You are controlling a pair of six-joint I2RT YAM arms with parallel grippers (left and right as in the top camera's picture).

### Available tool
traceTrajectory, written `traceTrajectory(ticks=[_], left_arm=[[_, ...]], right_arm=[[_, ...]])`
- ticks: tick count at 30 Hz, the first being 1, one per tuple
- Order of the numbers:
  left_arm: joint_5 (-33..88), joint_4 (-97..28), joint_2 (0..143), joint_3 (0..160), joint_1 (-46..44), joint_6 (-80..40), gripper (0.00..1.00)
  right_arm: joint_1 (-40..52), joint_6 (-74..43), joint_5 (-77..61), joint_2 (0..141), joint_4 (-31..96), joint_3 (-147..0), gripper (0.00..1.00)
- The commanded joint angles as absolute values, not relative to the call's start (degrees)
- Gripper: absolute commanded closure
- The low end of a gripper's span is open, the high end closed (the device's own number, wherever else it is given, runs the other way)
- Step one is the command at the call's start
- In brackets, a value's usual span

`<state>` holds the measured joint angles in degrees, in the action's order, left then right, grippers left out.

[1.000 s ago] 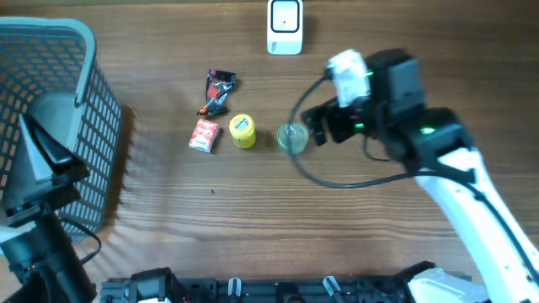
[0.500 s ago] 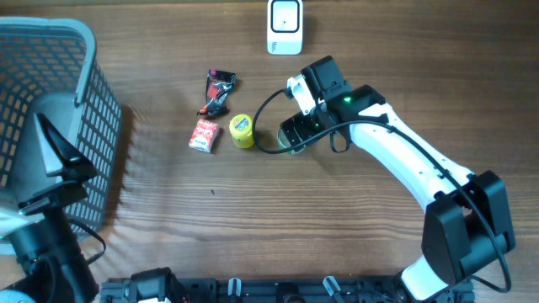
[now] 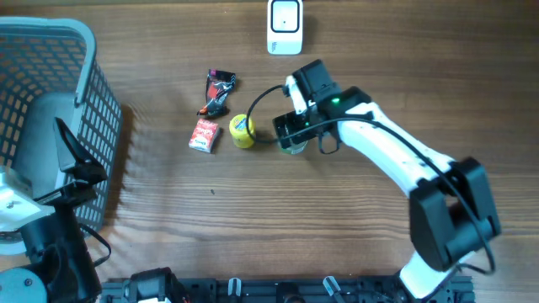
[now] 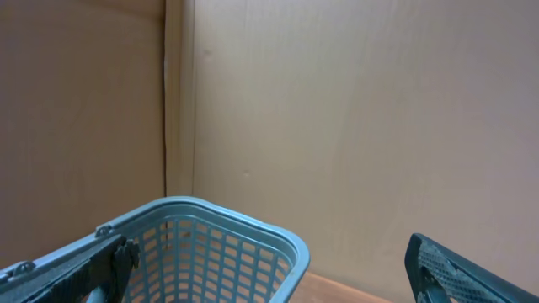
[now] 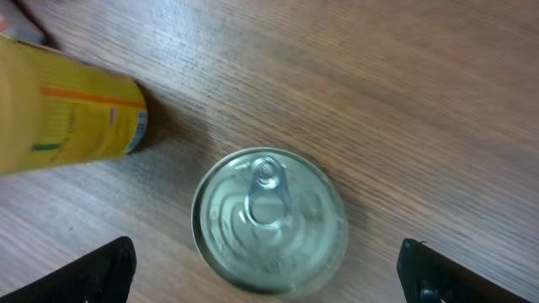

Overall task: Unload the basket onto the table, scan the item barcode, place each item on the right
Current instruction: 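Lower the right gripper over the tin and close on it, then lift the tin with the right gripper and turn its label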

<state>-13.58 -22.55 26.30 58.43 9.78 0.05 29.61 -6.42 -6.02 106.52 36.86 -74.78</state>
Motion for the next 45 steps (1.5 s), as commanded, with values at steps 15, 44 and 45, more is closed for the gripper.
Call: traceTrajectory(ticks=[15, 44, 45], left_arm=[[-12.9, -25.5, 26.6, 58.3, 9.5, -0.5, 0.00], [-12.9, -30.6, 26.6, 58.3, 9.5, -0.5, 0.00], [-12.9, -30.7, 26.6, 58.3, 9.5, -0.5, 0.00]], right_arm=[[30.3, -12.1, -3.9, 117.9, 31.3, -75.8, 0.00], [30.3, -2.7, -3.9, 119.0, 39.9, -75.8, 0.03], [30.3, -1.8, -3.9, 119.0, 39.9, -75.8, 0.02]])
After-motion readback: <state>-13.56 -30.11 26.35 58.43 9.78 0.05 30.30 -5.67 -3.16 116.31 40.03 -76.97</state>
